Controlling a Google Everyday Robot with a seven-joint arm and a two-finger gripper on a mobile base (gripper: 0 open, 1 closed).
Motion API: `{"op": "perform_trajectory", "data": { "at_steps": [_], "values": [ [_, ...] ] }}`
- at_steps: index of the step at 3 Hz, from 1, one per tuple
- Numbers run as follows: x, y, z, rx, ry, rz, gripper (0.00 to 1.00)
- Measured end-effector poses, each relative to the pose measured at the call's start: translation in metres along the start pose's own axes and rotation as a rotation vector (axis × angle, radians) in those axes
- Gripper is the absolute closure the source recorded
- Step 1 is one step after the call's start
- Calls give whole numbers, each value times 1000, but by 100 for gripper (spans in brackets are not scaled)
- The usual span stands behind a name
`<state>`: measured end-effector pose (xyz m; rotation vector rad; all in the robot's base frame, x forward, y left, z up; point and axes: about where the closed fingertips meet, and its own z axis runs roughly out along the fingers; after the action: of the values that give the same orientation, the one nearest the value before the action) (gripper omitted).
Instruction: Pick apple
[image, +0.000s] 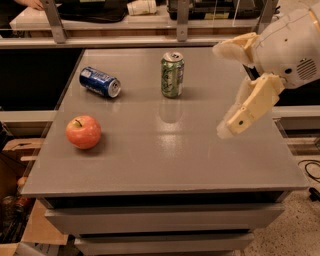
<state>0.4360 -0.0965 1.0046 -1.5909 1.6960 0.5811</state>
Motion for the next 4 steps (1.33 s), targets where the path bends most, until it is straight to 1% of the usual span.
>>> {"op": "perform_trajectory", "data": {
  "at_steps": [1,2,4],
  "values": [
    [1,0,0,1,6,-2,0],
    [-1,3,22,-10,-33,3,0],
    [-17,14,109,-86,-146,2,0]
  ]
}}
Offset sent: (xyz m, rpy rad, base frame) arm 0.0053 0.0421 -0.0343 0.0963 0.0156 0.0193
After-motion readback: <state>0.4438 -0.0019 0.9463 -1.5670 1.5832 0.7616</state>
